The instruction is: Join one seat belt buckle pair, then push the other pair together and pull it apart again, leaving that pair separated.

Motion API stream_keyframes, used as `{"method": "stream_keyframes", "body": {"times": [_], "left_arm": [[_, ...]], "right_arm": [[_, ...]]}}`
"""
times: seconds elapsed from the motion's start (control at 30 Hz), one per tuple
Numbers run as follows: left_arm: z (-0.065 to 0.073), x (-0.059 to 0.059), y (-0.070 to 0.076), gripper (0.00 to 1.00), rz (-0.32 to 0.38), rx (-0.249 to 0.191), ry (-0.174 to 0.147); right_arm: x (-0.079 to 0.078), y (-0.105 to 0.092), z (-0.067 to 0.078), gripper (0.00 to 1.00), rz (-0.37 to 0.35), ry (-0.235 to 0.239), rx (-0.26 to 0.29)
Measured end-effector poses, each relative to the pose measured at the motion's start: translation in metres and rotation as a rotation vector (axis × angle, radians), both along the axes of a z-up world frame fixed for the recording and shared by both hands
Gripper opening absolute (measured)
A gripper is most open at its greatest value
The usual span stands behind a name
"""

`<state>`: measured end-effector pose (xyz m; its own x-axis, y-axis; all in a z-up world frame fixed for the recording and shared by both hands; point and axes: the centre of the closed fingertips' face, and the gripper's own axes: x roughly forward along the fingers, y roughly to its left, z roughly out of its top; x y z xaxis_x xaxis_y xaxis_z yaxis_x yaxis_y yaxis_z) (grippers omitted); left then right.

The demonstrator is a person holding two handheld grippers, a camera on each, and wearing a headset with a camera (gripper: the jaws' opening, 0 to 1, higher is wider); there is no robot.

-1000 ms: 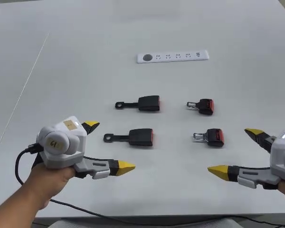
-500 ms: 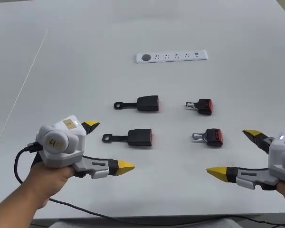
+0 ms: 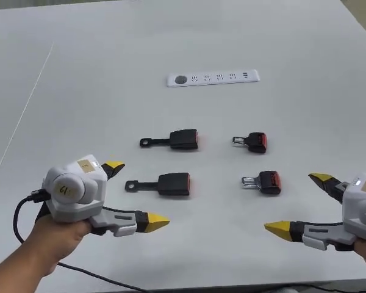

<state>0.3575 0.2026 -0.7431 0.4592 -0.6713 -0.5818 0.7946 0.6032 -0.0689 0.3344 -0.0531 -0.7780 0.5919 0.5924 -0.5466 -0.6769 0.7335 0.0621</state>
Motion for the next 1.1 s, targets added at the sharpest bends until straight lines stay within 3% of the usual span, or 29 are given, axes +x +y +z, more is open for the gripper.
{"method": "stream_keyframes", "body": {"times": [0.17,0.27,0.33,0.53,0.67,0.77,0.83,0.9,1.0,1.1], "left_arm": [[0.000,0.009,-0.002,1.00,-0.020,0.006,-0.005],[-0.001,0.012,-0.005,0.99,-0.073,0.024,-0.024],[0.002,0.014,-0.008,0.97,-0.098,0.007,-0.046],[-0.007,0.021,-0.012,0.98,-0.155,0.045,-0.032],[-0.008,0.024,-0.021,0.97,-0.190,0.027,-0.039],[-0.021,0.025,-0.024,0.95,-0.219,0.061,-0.014],[-0.026,0.028,-0.026,0.93,-0.236,0.073,-0.018],[-0.035,0.032,-0.026,0.92,-0.230,0.104,0.012],[-0.040,0.039,-0.031,0.90,-0.241,0.104,0.005],[-0.049,0.042,-0.033,0.88,-0.266,0.130,0.018]], "right_arm": [[0.004,-0.001,-0.005,0.98,0.006,0.009,-0.006],[0.001,0.001,-0.008,0.97,0.023,0.018,-0.016],[0.002,0.001,-0.009,0.97,0.026,0.020,-0.016],[0.005,0.003,-0.008,0.96,0.038,0.024,-0.019],[0.007,0.006,-0.008,0.94,0.083,0.020,-0.026],[0.014,0.003,-0.009,0.93,0.096,0.026,-0.029],[0.020,0.003,-0.012,0.93,0.119,0.029,-0.018],[0.024,0.002,-0.019,0.92,0.162,0.052,-0.037],[0.035,0.002,-0.025,0.89,0.194,0.049,-0.049],[0.043,0.007,-0.028,0.86,0.215,0.047,-0.049]]}}
